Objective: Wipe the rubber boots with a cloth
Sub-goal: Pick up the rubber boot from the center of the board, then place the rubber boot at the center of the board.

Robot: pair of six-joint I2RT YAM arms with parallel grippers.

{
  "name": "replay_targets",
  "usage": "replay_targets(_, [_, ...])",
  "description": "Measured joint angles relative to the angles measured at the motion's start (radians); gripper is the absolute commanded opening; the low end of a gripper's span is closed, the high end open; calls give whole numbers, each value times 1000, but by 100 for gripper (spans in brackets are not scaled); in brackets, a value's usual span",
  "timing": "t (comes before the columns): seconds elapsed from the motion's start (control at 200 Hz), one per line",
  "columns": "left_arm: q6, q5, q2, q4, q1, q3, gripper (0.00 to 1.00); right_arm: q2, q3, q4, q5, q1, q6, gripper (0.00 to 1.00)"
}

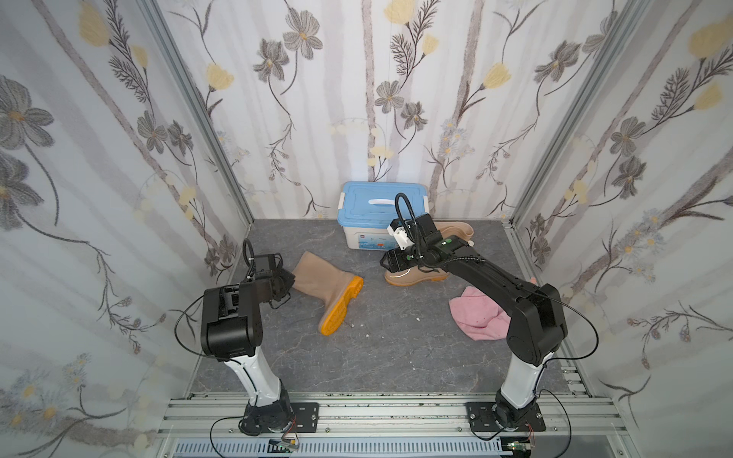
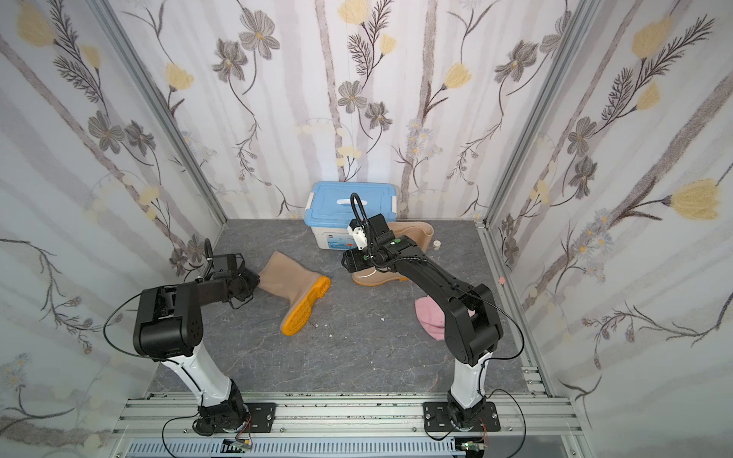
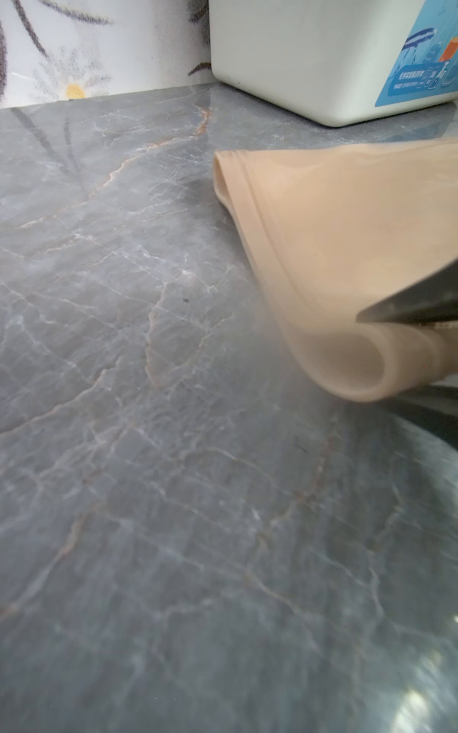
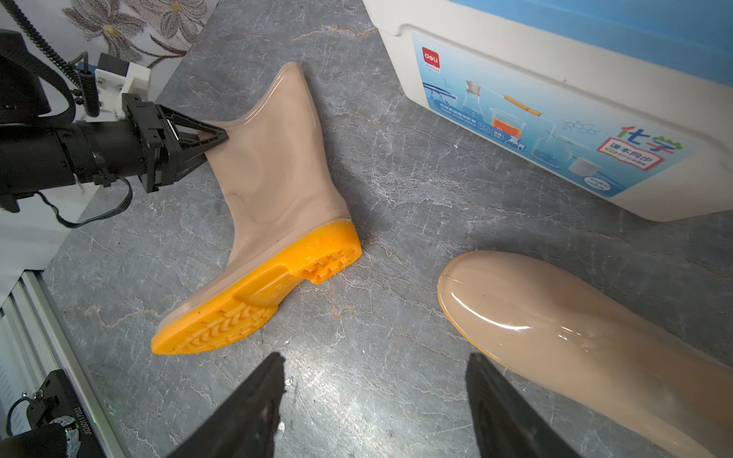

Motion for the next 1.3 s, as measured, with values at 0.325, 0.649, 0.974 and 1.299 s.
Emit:
replay_targets(0.325, [18, 78, -148, -101, -126, 144, 0, -74, -79, 1, 5, -12, -2, 73])
replay_targets(0.649, [193, 150, -340, -275, -288, 237, 2, -160, -140, 3, 11, -35, -2, 74])
replay_targets(0.974, [320, 246, -502, -356, -351, 139, 3, -148, -163, 50, -172, -64, -61, 79])
replay_targets(1.299, [346, 277, -539, -395, -360, 66, 4, -67, -183, 228, -419, -101, -109, 78])
